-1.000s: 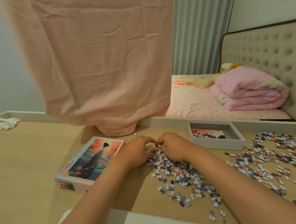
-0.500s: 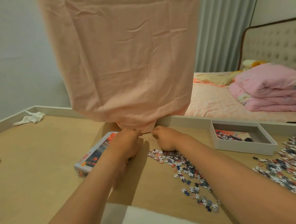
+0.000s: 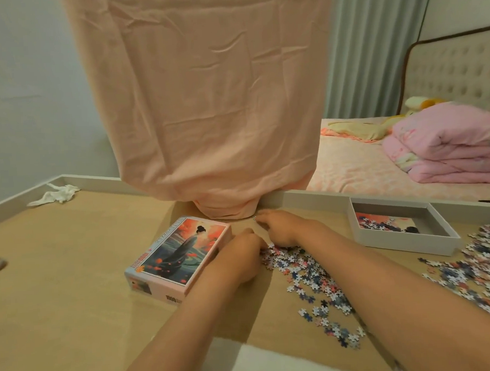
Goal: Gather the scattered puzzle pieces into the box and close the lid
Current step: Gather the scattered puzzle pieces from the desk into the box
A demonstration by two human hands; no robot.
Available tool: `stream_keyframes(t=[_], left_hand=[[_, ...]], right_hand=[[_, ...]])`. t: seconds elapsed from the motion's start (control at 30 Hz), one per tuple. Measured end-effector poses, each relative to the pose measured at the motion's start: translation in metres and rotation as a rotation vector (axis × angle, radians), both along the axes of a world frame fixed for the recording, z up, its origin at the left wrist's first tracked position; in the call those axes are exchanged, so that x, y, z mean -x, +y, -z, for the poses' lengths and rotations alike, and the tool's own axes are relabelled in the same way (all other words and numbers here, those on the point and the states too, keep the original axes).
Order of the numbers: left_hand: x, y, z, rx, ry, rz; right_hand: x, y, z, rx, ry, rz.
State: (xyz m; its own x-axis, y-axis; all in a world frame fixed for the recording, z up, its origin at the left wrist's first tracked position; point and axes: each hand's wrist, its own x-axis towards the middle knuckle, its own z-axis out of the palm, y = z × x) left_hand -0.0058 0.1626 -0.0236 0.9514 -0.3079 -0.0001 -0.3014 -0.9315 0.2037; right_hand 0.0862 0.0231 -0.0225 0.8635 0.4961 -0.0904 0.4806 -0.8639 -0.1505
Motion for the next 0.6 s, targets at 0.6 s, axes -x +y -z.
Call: stream_keyframes(t=[0.6], left_hand=[[0.002, -0.032, 0.008, 0.136, 0.041, 0.01]], right_hand=[[0.063, -0.064, -0.015, -0.043, 0.011, -0.034]])
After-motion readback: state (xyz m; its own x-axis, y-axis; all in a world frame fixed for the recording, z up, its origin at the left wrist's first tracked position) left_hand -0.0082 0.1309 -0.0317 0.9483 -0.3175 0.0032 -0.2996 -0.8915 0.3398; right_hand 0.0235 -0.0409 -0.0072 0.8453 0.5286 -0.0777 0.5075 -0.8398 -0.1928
